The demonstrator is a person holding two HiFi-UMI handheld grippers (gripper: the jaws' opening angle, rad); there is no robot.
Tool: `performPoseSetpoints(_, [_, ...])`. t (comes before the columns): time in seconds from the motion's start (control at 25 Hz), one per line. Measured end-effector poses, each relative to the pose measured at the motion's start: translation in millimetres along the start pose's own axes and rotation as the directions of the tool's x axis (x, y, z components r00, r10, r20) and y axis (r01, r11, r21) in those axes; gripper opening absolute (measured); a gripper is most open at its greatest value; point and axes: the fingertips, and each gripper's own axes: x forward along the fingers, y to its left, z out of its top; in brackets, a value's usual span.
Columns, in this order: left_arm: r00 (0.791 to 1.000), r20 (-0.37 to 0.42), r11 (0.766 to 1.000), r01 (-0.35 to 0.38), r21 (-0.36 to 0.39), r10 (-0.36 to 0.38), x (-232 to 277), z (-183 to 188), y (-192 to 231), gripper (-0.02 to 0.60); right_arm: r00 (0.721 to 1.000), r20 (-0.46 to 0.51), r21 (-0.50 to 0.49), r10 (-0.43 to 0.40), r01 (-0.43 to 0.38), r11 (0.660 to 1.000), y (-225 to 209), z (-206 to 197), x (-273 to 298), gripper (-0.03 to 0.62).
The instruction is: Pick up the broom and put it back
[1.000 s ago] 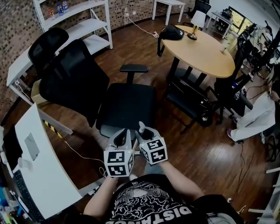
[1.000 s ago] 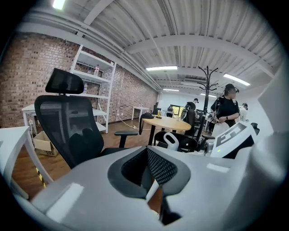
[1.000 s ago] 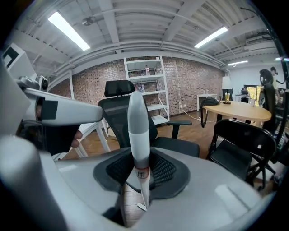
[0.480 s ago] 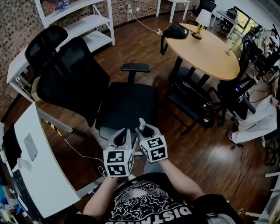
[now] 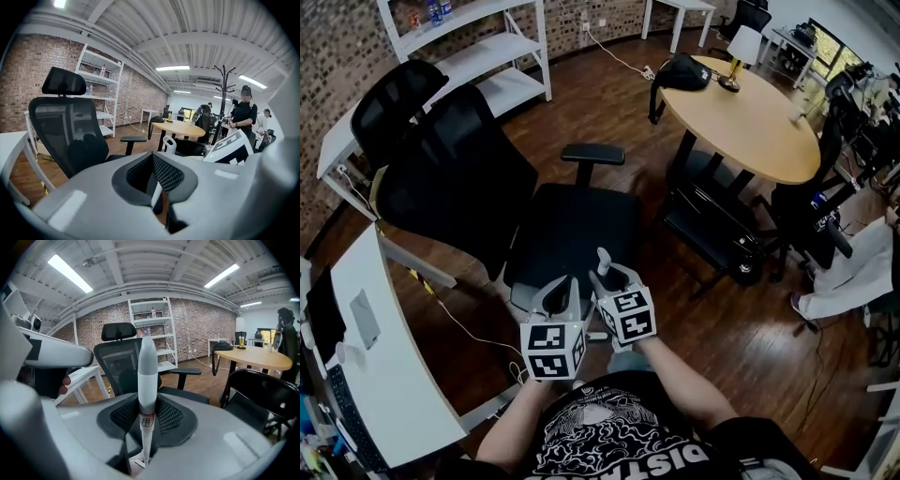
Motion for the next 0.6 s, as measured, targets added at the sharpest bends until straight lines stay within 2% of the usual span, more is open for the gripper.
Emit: performPoseSetpoints(0.6, [0.999, -0.006, 0.999, -0.034, 0.004, 0.034, 22.1, 8.4, 3.7, 0.006, 1.0, 0.008, -0.02, 0.024, -0.024, 1.0, -16.7, 7.8, 23.7, 0.1])
